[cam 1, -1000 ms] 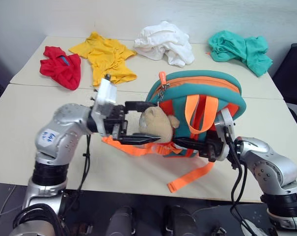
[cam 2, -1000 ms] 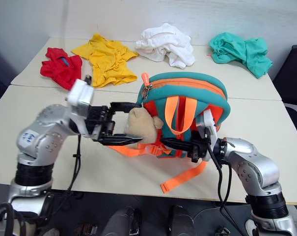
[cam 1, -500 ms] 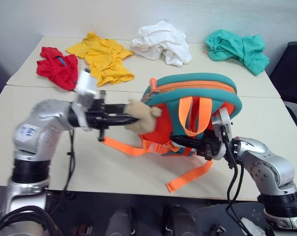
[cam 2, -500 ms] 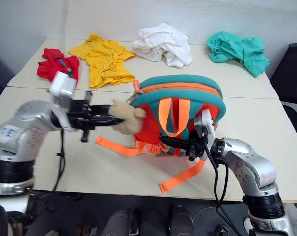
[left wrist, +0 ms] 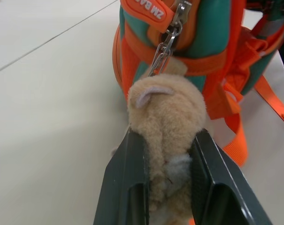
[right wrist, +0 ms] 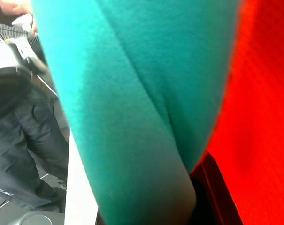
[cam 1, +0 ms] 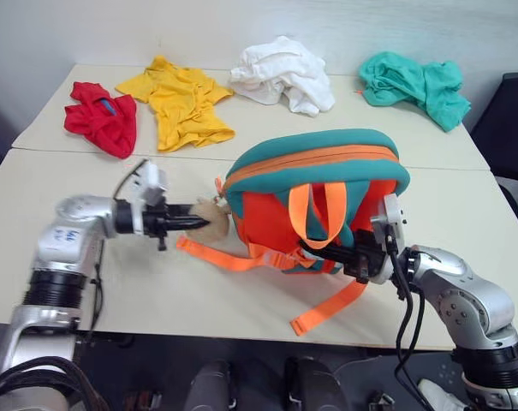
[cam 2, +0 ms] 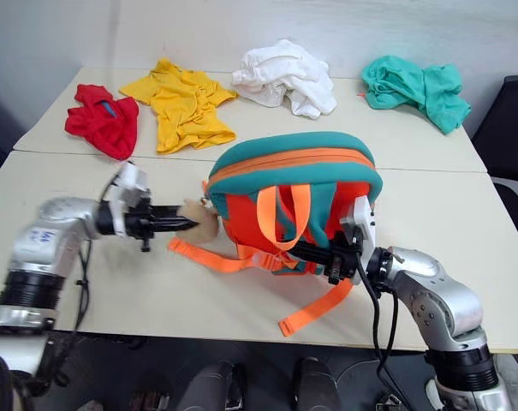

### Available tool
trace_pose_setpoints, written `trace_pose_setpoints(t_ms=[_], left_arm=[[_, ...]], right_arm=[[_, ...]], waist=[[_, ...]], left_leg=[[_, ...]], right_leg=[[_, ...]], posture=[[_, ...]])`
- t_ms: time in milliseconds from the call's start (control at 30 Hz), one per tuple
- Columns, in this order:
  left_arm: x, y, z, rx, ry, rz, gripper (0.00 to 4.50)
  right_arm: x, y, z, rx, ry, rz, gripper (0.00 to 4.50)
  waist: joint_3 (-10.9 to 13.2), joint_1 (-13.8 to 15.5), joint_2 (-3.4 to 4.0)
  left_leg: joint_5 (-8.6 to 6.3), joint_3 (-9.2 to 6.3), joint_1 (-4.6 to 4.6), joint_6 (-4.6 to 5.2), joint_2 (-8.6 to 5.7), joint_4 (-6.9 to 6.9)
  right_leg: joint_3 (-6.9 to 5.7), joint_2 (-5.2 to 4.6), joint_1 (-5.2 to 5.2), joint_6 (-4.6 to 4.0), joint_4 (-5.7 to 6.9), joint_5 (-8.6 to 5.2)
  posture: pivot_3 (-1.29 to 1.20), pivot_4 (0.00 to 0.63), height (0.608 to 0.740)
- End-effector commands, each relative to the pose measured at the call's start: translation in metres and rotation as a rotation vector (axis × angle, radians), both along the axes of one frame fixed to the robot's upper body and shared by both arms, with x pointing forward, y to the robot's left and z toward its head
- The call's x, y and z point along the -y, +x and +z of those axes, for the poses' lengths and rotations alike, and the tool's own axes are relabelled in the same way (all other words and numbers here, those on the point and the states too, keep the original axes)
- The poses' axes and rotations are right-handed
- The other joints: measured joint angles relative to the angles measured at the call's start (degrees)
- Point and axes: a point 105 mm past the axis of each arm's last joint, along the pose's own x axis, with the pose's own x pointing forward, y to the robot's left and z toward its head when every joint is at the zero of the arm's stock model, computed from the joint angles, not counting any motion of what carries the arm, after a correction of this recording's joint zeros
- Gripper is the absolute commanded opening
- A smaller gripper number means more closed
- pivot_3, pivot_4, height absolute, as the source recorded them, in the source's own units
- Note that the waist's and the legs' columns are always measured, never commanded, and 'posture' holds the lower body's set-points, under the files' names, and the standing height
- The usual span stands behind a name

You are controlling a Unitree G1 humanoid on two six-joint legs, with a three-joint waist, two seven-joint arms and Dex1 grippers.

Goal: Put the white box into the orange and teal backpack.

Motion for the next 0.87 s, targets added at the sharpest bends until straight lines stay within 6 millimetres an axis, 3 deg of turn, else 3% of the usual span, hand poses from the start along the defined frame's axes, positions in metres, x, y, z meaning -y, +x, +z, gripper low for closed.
trace_pose_setpoints(t_ms=[33, 100, 200, 333, 433, 533, 667, 767, 867], left_arm=[[0.008, -0.001, -0.009, 0.005, -0.012, 0.022, 0.70], [0.008, -0.004, -0.008, 0.004, -0.038, 0.031, 1.39], [-0.003, -0.012, 0.001, 0.058, -0.051, 0.069, 2.33], [-0.045, -0.026, 0.016, 0.115, -0.048, 0.166, 3.63], [-0.083, -0.045, 0.016, 0.120, 0.011, 0.237, 4.50], [-0.112, -0.069, 0.007, 0.133, 0.119, 0.271, 4.50], [-0.131, -0.084, -0.001, 0.161, 0.165, 0.350, 4.50], [-0.139, -0.093, -0.015, 0.252, 0.291, 0.416, 4.50], [-0.137, -0.091, -0.006, 0.305, 0.261, 0.451, 4.50]], right_arm=[[0.001, -0.003, 0.012, 0.051, 0.055, -0.014, 0.02], [0.005, -0.001, 0.013, 0.037, 0.071, -0.042, 0.02], [0.012, -0.002, 0.012, 0.055, 0.044, -0.061, 1.05], [0.045, -0.007, 0.017, 0.106, -0.011, -0.138, 2.43], [0.083, -0.026, -0.001, 0.111, -0.211, -0.150, 3.58], [0.124, -0.030, -0.010, 0.146, -0.343, -0.226, 4.47], [0.160, -0.027, -0.024, 0.226, -0.482, -0.293, 4.47], [0.183, -0.020, -0.031, 0.247, -0.473, -0.356, 4.47], [0.193, -0.014, -0.040, 0.294, -0.519, -0.369, 4.47]], waist=[[0.0, 0.0, -0.02], [0.0, 0.0, -0.01], [0.0, -0.1, -0.01], [0.0, -0.3, -0.01], [0.0, -0.1, 0.00], [0.0, -0.1, -0.01], [0.0, -0.2, 0.00], [0.0, -0.2, 0.04], [0.0, -0.2, 0.06]], left_leg=[[0.00, -0.01, -0.01, 0.00, 0.00, 0.01], [0.00, -0.01, 0.01, 0.00, 0.00, 0.00], [0.00, -0.01, 0.02, 0.00, 0.00, 0.00], [-0.01, -0.04, 0.02, -0.02, 0.04, -0.06], [-0.01, -0.03, 0.03, -0.03, 0.04, -0.16], [-0.08, -0.02, 0.06, 0.04, 0.04, -0.19], [-0.23, 0.06, 0.19, 0.09, 0.01, -0.15], [-0.24, 0.04, 0.21, 0.01, 0.03, -0.20], [-0.25, 0.06, 0.22, -0.02, 0.03, -0.22]], right_leg=[[0.02, 0.00, 0.00, 0.00, 0.00, 0.00], [0.03, -0.01, 0.00, 0.00, 0.01, 0.00], [0.05, -0.04, 0.01, 0.00, 0.01, 0.00], [0.12, -0.05, -0.01, 0.00, -0.02, 0.00], [0.11, -0.05, -0.02, -0.01, -0.11, -0.01], [0.10, -0.07, 0.09, 0.00, -0.29, 0.00], [0.21, -0.19, 0.11, 0.02, -0.39, 0.01], [0.22, -0.21, 0.06, -0.01, -0.35, 0.00], [0.21, -0.22, 0.05, -0.02, -0.36, 0.00]], posture=[[0.00, 0.150, 0.740], [0.00, 0.150, 0.740], [0.00, 0.150, 0.740], [0.00, 0.150, 0.740], [0.00, 0.150, 0.740], [0.00, 0.150, 0.740], [0.00, 0.150, 0.740], [0.00, 0.150, 0.740], [0.00, 0.150, 0.740]])
